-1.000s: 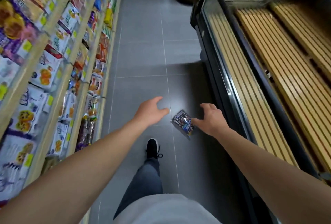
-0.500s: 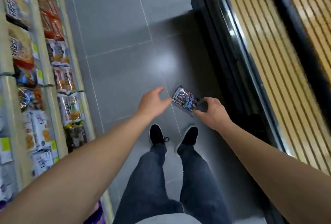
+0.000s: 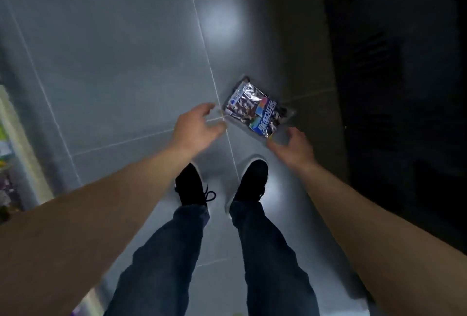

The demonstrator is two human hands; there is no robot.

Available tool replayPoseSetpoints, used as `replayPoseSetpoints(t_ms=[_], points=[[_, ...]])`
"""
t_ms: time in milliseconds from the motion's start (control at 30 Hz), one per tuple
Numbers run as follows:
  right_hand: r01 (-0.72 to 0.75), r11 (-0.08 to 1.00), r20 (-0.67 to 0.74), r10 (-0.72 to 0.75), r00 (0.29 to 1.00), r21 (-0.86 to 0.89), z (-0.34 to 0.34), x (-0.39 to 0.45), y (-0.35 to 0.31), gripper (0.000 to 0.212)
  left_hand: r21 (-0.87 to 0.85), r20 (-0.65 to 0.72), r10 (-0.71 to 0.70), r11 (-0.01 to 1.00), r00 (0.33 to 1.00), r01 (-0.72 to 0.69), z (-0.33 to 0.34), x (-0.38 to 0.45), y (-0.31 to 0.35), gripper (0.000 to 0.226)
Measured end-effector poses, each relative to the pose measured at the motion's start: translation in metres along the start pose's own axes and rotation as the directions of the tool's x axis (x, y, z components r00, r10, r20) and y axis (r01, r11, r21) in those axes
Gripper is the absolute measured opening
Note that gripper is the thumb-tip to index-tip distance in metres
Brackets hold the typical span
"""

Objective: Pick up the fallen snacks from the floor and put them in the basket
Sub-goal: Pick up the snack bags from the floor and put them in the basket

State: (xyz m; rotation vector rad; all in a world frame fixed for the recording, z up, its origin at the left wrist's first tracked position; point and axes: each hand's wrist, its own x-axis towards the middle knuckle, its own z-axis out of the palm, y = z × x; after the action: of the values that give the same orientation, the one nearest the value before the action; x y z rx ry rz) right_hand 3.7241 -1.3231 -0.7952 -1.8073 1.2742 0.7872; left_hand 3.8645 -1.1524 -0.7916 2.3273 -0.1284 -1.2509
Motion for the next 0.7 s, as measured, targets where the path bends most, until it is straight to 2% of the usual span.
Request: replayPoseSetpoints(t_ms=[67, 167, 233, 333, 467, 567, 700], points=[[-0.054, 0.997, 0.009, 0.053, 0.999, 0.053, 0.024, 0.060, 0.017, 0.052, 0.001, -0.007, 0.004, 1.000, 1.000, -0.004, 0.028, 0.055, -0.019, 0.062], [-0.161, 0.958, -0.016, 0.170, 0.985, 0.237, 0.050, 0.135, 0.043, 0.056, 0.013, -0.020, 0.028, 1.000, 0.999, -0.027, 0.061, 0.127, -0.039, 0.064], [-0.237, 0.881, -0.035, 0.275, 0.961, 0.409, 0.064, 0.175, 0.061, 0.055, 0.029, -0.014, 0.036, 0.999, 0.999, -0.035, 0.080, 0.172, -0.048, 0.066], [-0.297, 0.715, 0.022, 0.367, 0.930, 0.633, 0.084, 0.217, 0.082, 0.038, 0.022, 0.009, 0.046, 0.999, 0.999, -0.047, 0.106, 0.221, -0.057, 0.068], [-0.314, 0.610, 0.161, 0.294, 0.942, 0.728, 0.111, 0.259, 0.108, 0.039, -0.051, 0.067, 0.049, 0.998, 0.997, -0.046, 0.138, 0.260, -0.062, 0.059], [-0.289, 0.550, 0.181, 0.244, 0.953, 0.783, 0.119, 0.267, 0.115, 0.030, -0.060, 0.084, 0.054, 0.997, 0.995, -0.049, 0.151, 0.269, -0.066, 0.051], [-0.229, 0.574, 0.121, 0.221, 0.968, 0.787, 0.111, 0.249, 0.107, 0.057, -0.193, 0.103, -0.010, 0.981, 0.995, 0.030, 0.140, 0.247, -0.073, 0.038]])
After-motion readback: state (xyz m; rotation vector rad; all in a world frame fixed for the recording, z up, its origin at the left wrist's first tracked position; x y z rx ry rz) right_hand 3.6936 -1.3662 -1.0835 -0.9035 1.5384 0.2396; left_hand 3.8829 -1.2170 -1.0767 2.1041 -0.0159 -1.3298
